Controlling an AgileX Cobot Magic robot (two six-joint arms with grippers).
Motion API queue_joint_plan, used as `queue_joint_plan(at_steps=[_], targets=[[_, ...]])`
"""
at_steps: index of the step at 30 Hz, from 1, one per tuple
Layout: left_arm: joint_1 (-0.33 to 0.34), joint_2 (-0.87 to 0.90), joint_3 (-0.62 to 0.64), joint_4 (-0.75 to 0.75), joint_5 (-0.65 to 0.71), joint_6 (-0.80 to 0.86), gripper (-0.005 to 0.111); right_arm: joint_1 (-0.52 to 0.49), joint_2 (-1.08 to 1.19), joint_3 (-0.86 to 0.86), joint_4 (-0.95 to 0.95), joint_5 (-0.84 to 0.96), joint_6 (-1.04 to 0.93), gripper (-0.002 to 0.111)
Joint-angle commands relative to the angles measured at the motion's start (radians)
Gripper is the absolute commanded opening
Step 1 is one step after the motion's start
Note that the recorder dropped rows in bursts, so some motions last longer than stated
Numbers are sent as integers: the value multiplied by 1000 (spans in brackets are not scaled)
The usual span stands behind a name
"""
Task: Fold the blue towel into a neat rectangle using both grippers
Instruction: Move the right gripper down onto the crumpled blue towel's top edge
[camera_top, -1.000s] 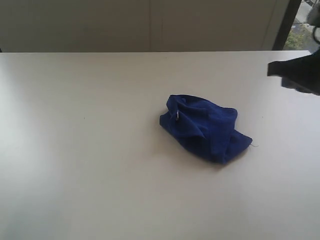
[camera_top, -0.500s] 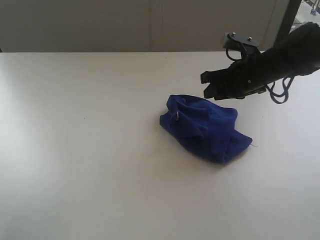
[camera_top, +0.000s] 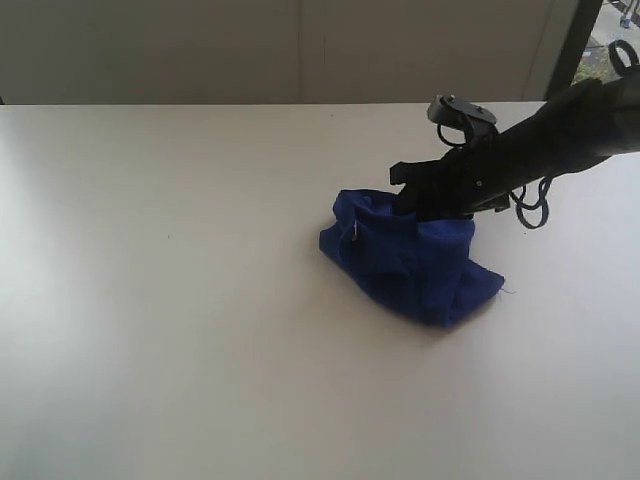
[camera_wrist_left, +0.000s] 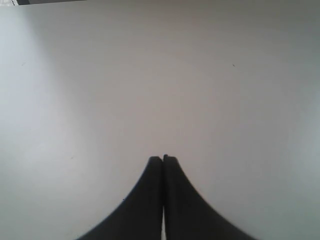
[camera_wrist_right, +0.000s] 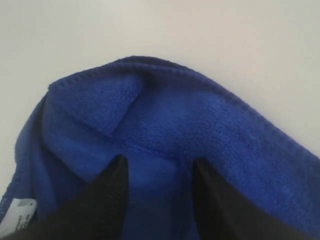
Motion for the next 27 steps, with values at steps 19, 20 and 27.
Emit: queue_joint_plan(at_steps=[19, 20, 27], targets=[[3, -4, 5, -6, 3, -5, 0, -2, -18, -4, 126, 249, -144, 39], [3, -4, 5, -6, 3, -5, 0, -3, -26, -4, 126, 222, -144, 39], [3, -4, 5, -6, 3, -5, 0, -3, -49, -4, 118, 61, -144, 39]])
